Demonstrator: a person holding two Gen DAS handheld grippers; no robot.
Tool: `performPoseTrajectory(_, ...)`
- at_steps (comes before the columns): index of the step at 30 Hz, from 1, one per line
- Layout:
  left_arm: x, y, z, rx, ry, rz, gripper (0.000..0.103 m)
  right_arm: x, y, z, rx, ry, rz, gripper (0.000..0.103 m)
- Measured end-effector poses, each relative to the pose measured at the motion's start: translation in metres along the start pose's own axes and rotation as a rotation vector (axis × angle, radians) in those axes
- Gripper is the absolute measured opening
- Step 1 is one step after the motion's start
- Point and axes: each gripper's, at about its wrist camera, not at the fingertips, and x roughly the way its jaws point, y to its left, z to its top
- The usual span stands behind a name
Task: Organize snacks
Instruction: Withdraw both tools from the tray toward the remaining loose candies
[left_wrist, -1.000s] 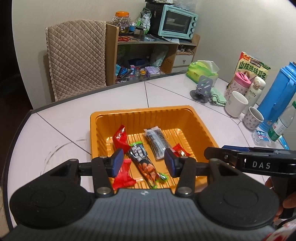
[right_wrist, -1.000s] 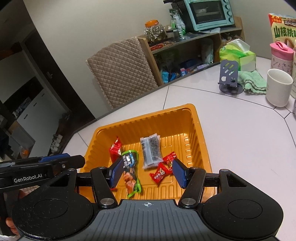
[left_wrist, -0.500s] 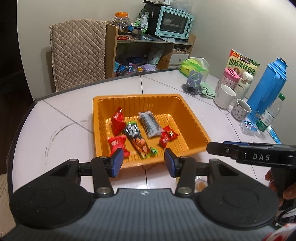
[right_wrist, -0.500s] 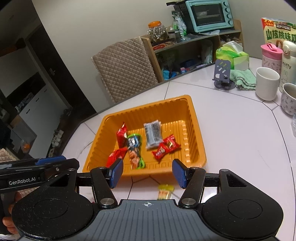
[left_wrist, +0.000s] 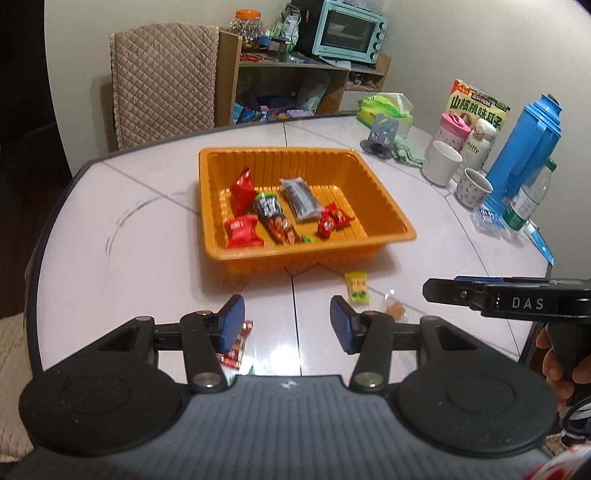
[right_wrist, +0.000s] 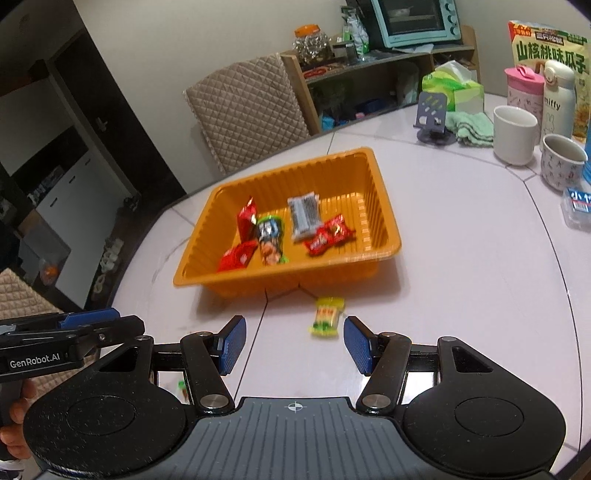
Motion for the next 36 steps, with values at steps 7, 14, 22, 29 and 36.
performPoseTrajectory(7, -0.004, 0.002, -0.029, 0.006, 0.042, 0.022, 0.047, -0.003, 0.003, -0.023, -0.005, 0.038, -0.011, 0.059)
performPoseTrajectory(14, -0.002, 0.006, -0.048, -0.005, 0.088, 0.026, 0.047, 0.0, 0.006, -0.045, -0.024, 0.083, -0.024, 0.059)
performPoseTrajectory(22, 0.004, 0.006, -0.063, -0.008, 0.128, 0.03, 0.047, 0.006, 0.008, -0.06, -0.04, 0.124, -0.031, 0.059)
performPoseTrajectory(29, 0.016, 0.003, -0.07, -0.004, 0.152, 0.05, 0.047, 0.016, 0.005, -0.068, -0.05, 0.153, -0.04, 0.059)
performPoseTrajectory(36, 0.033, 0.0, -0.069, -0.02, 0.168, 0.072, 0.047, 0.024, 0.0, -0.068, -0.053, 0.165, -0.049, 0.059)
